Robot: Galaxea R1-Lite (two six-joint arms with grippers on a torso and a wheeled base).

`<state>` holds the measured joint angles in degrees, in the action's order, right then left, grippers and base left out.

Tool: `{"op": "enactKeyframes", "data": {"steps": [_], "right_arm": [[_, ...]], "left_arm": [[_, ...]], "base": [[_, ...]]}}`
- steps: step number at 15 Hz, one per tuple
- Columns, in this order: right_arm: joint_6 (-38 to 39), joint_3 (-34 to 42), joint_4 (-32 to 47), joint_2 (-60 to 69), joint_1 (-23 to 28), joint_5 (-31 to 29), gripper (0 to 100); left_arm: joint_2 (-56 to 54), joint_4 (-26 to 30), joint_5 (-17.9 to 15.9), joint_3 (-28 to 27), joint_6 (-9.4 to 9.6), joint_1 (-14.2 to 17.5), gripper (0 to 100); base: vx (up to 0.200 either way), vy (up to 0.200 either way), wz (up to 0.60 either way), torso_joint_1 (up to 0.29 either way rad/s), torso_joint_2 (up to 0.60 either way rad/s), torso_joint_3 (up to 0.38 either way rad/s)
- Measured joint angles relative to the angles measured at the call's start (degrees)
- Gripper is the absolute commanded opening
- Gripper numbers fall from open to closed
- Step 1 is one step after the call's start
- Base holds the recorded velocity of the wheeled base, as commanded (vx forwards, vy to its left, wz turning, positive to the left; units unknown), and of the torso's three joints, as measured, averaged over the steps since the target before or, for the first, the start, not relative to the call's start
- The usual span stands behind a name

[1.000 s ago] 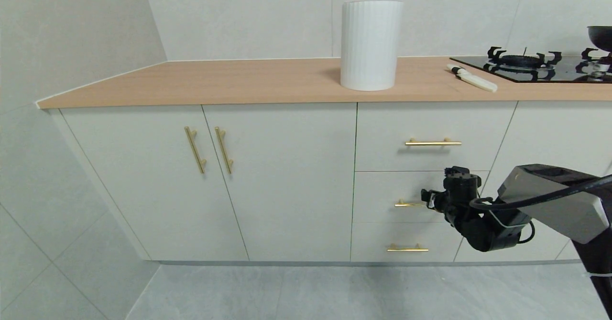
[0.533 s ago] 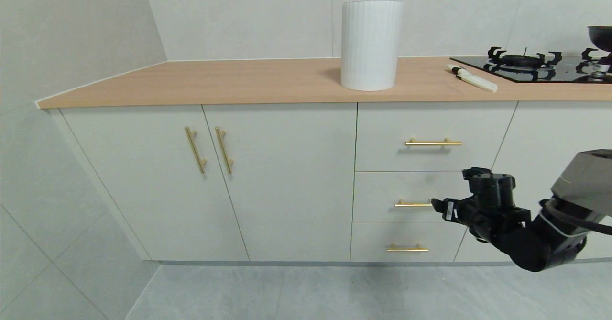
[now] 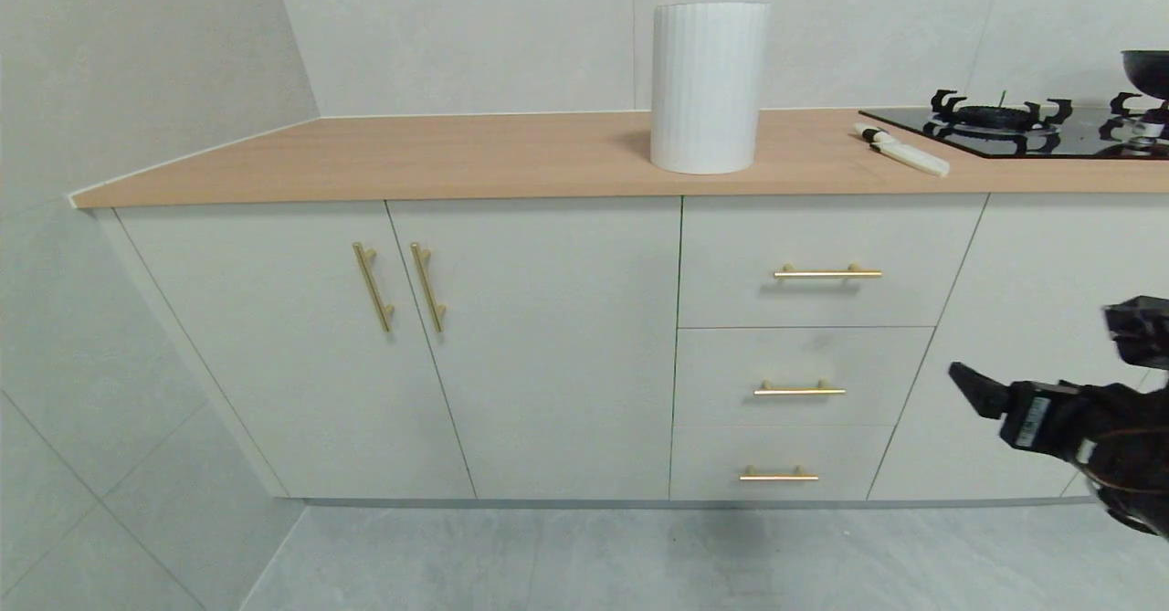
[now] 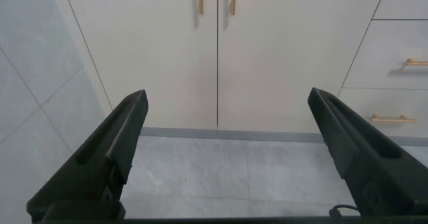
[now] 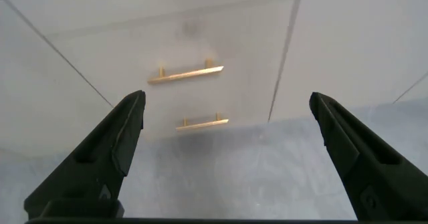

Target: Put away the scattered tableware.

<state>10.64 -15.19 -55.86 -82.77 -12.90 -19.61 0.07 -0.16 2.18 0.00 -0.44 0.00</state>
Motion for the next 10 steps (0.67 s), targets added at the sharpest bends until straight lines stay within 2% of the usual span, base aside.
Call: {"op": "enactKeyframes", "data": {"steps": [2, 4, 7, 9, 10], "right_arm": [[-3.3, 4.4, 2.8, 12.9, 1.0, -0.9, 100], [-7.0, 6.9, 10.0, 27.0, 3.3, -1.5, 100], [-11.0, 5.6, 31.8, 48.5, 5.8, -2.0, 100], [-13.1, 2.1, 50.2, 61.7, 7.0, -2.4, 100], [-13.9, 0.0, 56.9, 66.8, 7.9, -2.8, 100]], "left_arm": [[0.0, 0.0, 0.0, 0.0, 0.00, 0.0, 100], [0.0, 0.0, 0.0, 0.0, -0.02, 0.0, 100], [0.0, 0.0, 0.0, 0.0, 0.00, 0.0, 100], [0.0, 0.0, 0.0, 0.0, -0.02, 0.0, 100], [0.0, 0.0, 0.0, 0.0, -0.02, 0.0, 100]], "base": [[0.000, 0.000, 0.00, 0.000, 0.00, 0.000], [0.000, 0.000, 0.00, 0.000, 0.00, 0.000], [0.000, 0.000, 0.00, 0.000, 0.00, 0.000], [0.000, 0.000, 0.00, 0.000, 0.00, 0.000], [0.000, 0.000, 0.00, 0.000, 0.00, 0.000]]}}
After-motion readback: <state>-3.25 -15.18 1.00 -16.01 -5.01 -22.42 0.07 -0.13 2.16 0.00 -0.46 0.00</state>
